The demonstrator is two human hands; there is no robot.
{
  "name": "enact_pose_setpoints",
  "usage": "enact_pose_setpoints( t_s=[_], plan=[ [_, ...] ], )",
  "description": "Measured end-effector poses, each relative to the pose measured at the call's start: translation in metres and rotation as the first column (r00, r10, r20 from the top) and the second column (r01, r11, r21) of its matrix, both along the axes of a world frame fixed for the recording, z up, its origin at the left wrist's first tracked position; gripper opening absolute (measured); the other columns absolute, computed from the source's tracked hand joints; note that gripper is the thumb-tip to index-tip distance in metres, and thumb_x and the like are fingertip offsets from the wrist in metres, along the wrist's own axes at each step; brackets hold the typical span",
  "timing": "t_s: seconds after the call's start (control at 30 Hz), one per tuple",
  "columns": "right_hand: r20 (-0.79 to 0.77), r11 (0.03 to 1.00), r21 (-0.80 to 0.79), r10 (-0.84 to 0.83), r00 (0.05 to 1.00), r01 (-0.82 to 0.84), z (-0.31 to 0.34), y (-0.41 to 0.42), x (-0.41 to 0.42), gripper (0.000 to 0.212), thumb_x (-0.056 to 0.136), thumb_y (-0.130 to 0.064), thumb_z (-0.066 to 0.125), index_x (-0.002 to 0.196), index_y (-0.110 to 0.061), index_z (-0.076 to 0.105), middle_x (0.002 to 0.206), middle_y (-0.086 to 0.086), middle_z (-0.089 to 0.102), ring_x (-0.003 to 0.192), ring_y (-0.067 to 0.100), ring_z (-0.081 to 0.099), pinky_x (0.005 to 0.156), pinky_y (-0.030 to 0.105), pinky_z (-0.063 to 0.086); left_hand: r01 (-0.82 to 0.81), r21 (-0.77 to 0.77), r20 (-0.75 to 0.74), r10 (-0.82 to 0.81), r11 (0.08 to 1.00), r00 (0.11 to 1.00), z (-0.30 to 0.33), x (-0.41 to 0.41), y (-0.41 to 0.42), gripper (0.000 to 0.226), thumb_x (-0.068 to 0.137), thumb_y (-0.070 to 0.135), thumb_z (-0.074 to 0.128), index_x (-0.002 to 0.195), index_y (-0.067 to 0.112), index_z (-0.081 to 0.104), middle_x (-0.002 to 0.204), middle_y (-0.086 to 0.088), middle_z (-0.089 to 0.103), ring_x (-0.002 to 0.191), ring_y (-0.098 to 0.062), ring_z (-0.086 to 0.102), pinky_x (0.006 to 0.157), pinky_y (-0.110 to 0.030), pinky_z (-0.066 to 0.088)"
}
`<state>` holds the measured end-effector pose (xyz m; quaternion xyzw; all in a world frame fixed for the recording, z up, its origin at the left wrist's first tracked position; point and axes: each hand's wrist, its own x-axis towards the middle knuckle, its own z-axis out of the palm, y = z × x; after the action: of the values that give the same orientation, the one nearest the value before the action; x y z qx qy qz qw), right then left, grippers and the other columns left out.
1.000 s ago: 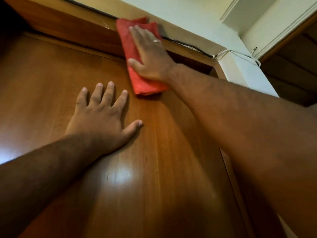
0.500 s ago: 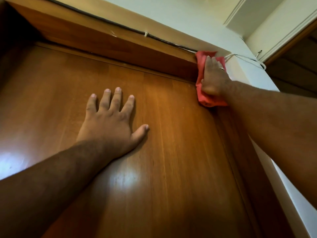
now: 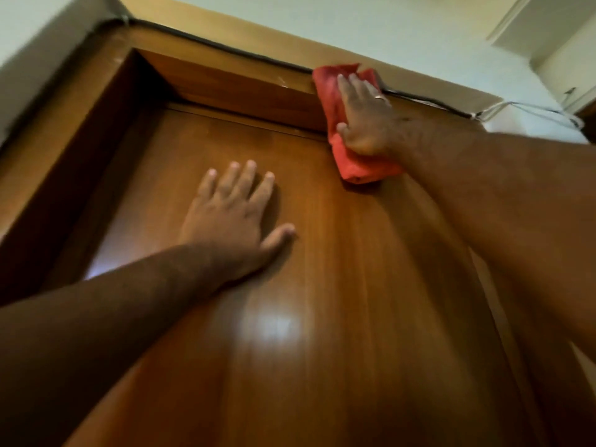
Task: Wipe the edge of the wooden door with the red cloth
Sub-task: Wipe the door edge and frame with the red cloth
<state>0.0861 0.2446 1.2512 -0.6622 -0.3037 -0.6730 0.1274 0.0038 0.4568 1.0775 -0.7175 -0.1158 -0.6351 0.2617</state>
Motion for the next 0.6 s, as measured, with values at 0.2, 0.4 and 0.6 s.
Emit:
enact_pose_setpoints(
  t_s=[0.2,0.4,0.6],
  plan=[
    [0.014,0.998,0.045,0.042,0.999,-0.042,-0.011,0.028,-0.025,0.086,0.094,-0.033,0.056,0.156,-0.015,0.000,0.165,0.014,0.003,0.150,0.036,0.007,0.120,0.052,0.013,-0.040,-0.202,0.083,0.058,0.979,0.995,0.004,-0.031,0.054,0.103,0.082,0.086,0.006,0.162,0.022,0.002,0.171,-0.010,0.001,0.156,-0.031,0.001,0.124,-0.050,0.004],
    [0.279,0.985,-0.162,0.097,0.955,-0.053,-0.024,0.111,-0.067,0.090,0.089,-0.032,0.062,0.156,-0.018,0.004,0.165,0.011,0.006,0.150,0.033,0.008,0.118,0.048,0.012,0.028,-0.189,0.115,-0.006,0.982,0.993,0.007,-0.028,0.060,0.105,0.078,0.089,0.005,0.162,0.026,0.002,0.171,-0.007,-0.001,0.156,-0.027,-0.002,0.125,-0.048,0.000],
    [0.352,0.994,-0.105,0.060,0.934,-0.025,-0.009,0.137,-0.062,0.094,0.089,-0.035,0.062,0.156,-0.016,-0.001,0.165,0.013,0.005,0.150,0.034,0.007,0.121,0.049,0.009,0.025,-0.184,0.097,-0.007,0.983,0.995,0.006,-0.029,0.059,0.102,0.081,0.087,0.009,0.162,0.027,0.001,0.171,-0.006,-0.001,0.157,-0.026,-0.002,0.125,-0.048,-0.001]
  ],
)
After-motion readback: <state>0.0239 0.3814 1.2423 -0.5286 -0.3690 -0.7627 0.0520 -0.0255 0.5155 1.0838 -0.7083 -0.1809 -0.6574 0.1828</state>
